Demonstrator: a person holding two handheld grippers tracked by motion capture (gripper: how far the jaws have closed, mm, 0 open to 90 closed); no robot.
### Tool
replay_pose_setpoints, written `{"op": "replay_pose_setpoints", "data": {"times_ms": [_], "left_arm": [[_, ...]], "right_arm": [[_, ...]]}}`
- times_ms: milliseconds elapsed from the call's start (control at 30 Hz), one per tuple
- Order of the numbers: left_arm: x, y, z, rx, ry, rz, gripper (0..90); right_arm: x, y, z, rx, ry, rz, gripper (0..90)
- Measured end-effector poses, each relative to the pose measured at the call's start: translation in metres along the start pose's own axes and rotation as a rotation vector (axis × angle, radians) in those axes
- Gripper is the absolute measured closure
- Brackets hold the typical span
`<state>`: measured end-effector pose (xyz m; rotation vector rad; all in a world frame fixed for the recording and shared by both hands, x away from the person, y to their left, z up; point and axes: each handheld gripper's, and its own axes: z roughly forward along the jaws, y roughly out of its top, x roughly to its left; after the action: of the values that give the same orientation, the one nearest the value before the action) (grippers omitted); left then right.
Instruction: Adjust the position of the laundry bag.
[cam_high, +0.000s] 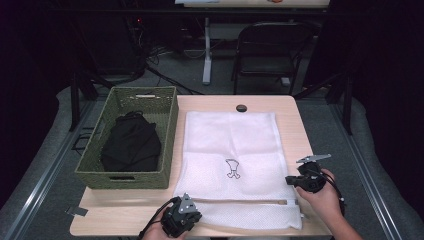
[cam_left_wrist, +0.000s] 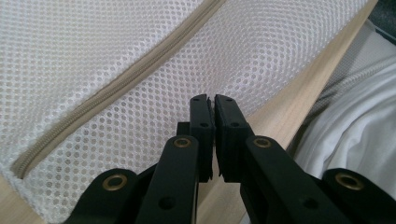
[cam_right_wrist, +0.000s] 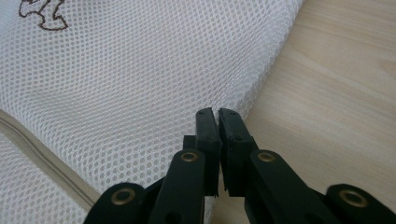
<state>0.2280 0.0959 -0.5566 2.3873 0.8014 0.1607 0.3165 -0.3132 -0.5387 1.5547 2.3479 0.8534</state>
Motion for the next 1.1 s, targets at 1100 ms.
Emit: {"op": "replay_pose_setpoints", "data": {"times_ms": [1100], "left_arm": [[0.009, 0.004, -0.014, -0.074, -0.032, -0.075, 54.0]], "right_arm": [[0.011, -0.006, -0.017, -0.051, -0.070, -0.036, 59.9]]}}
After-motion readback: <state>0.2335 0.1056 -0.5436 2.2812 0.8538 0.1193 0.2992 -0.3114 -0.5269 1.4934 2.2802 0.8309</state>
